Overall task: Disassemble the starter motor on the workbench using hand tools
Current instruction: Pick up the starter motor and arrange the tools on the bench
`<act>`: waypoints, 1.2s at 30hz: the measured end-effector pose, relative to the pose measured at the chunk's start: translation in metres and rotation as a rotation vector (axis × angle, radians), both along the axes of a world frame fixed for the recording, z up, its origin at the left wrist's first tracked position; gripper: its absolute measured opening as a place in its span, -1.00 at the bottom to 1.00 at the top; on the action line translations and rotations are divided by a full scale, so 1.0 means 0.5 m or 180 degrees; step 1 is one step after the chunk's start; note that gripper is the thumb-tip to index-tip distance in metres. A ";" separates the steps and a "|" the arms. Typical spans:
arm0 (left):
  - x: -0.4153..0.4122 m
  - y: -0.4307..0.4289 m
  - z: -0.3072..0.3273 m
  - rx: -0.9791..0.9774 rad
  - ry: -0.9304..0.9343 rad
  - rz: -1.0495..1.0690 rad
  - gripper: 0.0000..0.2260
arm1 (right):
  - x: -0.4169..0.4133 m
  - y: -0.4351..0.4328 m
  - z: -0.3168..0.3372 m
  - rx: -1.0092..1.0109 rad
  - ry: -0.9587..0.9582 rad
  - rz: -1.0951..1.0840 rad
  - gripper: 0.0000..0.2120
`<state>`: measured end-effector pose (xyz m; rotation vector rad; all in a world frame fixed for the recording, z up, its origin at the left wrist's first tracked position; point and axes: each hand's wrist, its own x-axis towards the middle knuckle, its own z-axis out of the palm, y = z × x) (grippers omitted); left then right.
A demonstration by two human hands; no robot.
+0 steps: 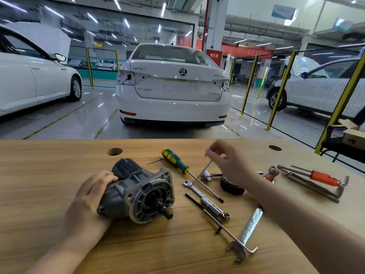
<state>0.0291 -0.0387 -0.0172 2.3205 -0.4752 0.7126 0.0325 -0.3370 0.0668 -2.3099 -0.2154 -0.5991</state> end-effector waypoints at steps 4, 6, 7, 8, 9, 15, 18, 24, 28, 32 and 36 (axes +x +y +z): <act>-0.008 -0.007 0.007 -0.0061 0.0022 0.0075 -0.34 | -0.032 -0.015 0.060 0.2194 0.0025 0.0109 -0.82; -0.007 -0.008 0.008 -0.0056 0.0022 0.0075 -0.35 | -0.045 -0.037 0.069 0.2896 0.0488 0.0202 -0.76; -0.006 -0.007 0.007 -0.0031 0.0007 0.0065 -0.34 | -0.052 -0.045 0.067 0.3036 0.0801 0.0153 -0.73; -0.004 -0.006 0.006 -0.0009 -0.0004 0.0050 -0.34 | -0.059 -0.051 0.059 0.2955 0.1095 0.0067 -0.71; -0.003 -0.005 0.005 0.0008 -0.0015 0.0034 -0.33 | -0.066 -0.054 0.046 0.2580 0.1325 -0.0056 -0.69; -0.001 0.000 0.002 0.0045 -0.0057 -0.0040 -0.33 | -0.176 -0.058 -0.039 -0.0676 0.0435 -0.0510 -0.84; -0.005 0.003 -0.001 0.0067 -0.0035 0.0002 -0.33 | -0.263 -0.032 -0.096 -0.1463 0.0419 0.0036 -0.85; -0.003 0.004 -0.001 0.0076 -0.0020 0.0062 -0.34 | -0.301 -0.046 -0.143 -0.1914 0.0851 -0.0243 -0.45; -0.003 0.003 -0.001 0.0173 -0.0101 -0.0011 -0.31 | -0.289 -0.056 -0.138 -0.1820 0.0850 -0.0114 -0.61; -0.003 0.003 0.000 0.0210 -0.0193 -0.0027 -0.30 | -0.269 -0.073 -0.133 -0.1614 0.0969 0.0067 -0.79; -0.004 0.001 0.001 0.0250 -0.0220 0.0003 -0.30 | -0.253 -0.108 -0.133 -0.1480 0.0846 -0.0097 -0.83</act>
